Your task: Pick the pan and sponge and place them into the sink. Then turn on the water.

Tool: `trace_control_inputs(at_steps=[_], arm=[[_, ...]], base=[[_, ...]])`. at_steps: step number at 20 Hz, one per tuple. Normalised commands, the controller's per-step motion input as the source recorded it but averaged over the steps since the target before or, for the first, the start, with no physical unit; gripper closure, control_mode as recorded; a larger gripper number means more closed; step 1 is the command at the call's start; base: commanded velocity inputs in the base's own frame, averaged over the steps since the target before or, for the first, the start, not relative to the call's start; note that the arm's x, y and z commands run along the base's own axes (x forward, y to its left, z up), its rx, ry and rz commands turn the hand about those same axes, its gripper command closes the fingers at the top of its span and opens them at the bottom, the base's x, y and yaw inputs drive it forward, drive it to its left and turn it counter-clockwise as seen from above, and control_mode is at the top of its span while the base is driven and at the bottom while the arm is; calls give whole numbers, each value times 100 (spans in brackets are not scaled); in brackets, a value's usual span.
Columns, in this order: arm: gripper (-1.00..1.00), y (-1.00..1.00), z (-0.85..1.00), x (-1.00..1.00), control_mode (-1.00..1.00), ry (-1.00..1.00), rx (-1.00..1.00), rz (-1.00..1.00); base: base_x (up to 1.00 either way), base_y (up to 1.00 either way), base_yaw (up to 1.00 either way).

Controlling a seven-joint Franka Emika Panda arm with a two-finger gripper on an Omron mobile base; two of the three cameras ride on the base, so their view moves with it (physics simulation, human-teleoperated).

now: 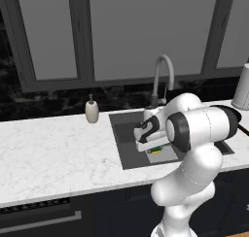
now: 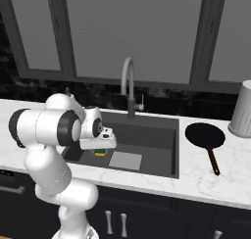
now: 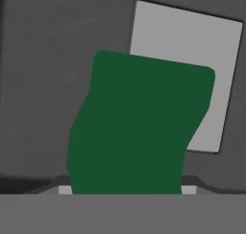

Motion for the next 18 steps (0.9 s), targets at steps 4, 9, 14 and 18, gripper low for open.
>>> trace_control_inputs(at_steps=[4, 9, 14, 18], arm=[[100, 0, -43, 10, -100, 0, 3, 0], [100, 4, -35, 7, -100, 0, 6, 0], [100, 7, -26, 9, -100, 0, 6, 0], [100, 10, -31, 5, -100, 0, 2, 0]], base=[[0, 0, 0], [0, 0, 0], [0, 0, 0], [0, 0, 0]])
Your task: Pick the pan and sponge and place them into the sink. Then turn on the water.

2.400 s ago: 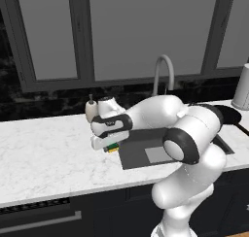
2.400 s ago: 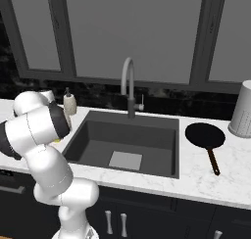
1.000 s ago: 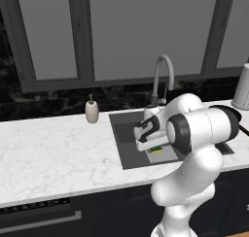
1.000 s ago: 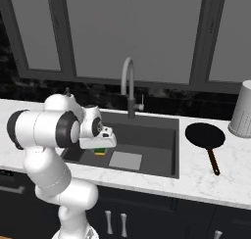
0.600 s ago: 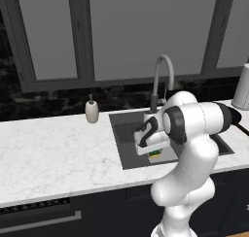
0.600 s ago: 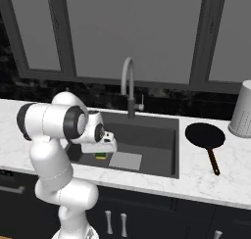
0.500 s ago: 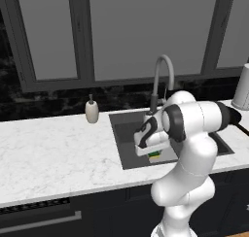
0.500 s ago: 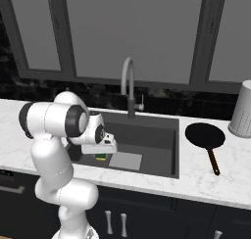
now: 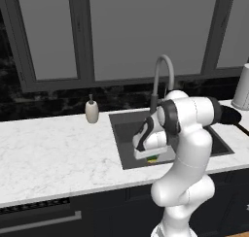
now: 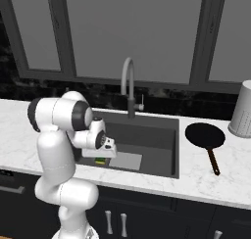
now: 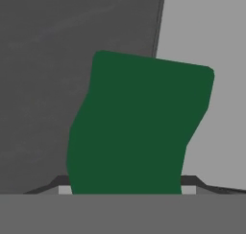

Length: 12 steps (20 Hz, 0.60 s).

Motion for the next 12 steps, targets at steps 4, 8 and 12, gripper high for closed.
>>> trace_control_inputs(at_steps=[4, 8, 12], arm=[[100, 11, -28, 1, -100, 0, 0, 0], [100, 3, -21, 4, -100, 0, 0, 0], [100, 0, -10, 8, -100, 0, 2, 0]], base=[[0, 0, 0], [0, 0, 0], [0, 0, 0]])
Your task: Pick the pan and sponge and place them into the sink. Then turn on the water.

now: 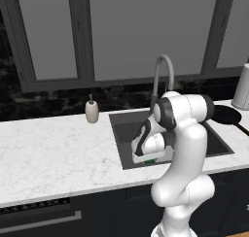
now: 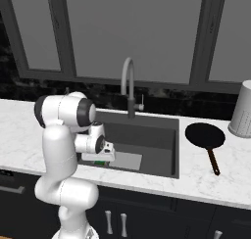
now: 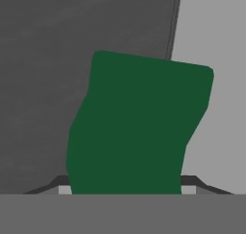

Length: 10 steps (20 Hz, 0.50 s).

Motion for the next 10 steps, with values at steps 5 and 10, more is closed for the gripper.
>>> trace_control_inputs(at_steps=[5, 10], arm=[[100, 4, -3, 13, -100, 0, 1, 0], [100, 11, -3, 20, -100, 0, 1, 0]], base=[[0, 0, 0], [0, 0, 0]])
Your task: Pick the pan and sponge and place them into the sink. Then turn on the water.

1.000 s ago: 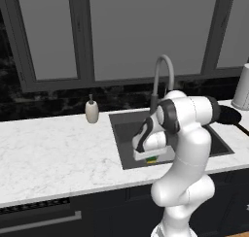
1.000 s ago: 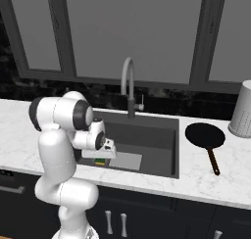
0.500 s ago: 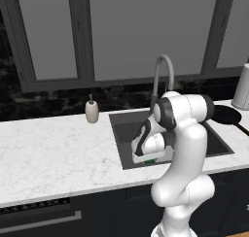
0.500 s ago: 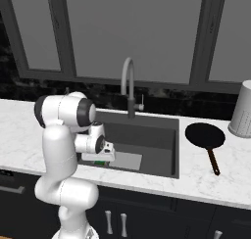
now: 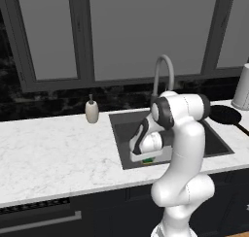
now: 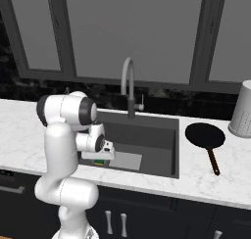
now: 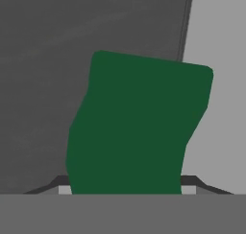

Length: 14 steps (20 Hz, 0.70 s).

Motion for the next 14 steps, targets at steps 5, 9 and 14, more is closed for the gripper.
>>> trace_control_inputs(at_steps=[5, 9, 14], arm=[[100, 4, -9, 14, -100, -1, 9, 0], [-100, 0, -7, 1, -100, -6, 12, 0], [-100, 0, -2, 0, -100, -6, 12, 0]], base=[[0, 0, 0], [0, 0, 0], [0, 0, 0]])
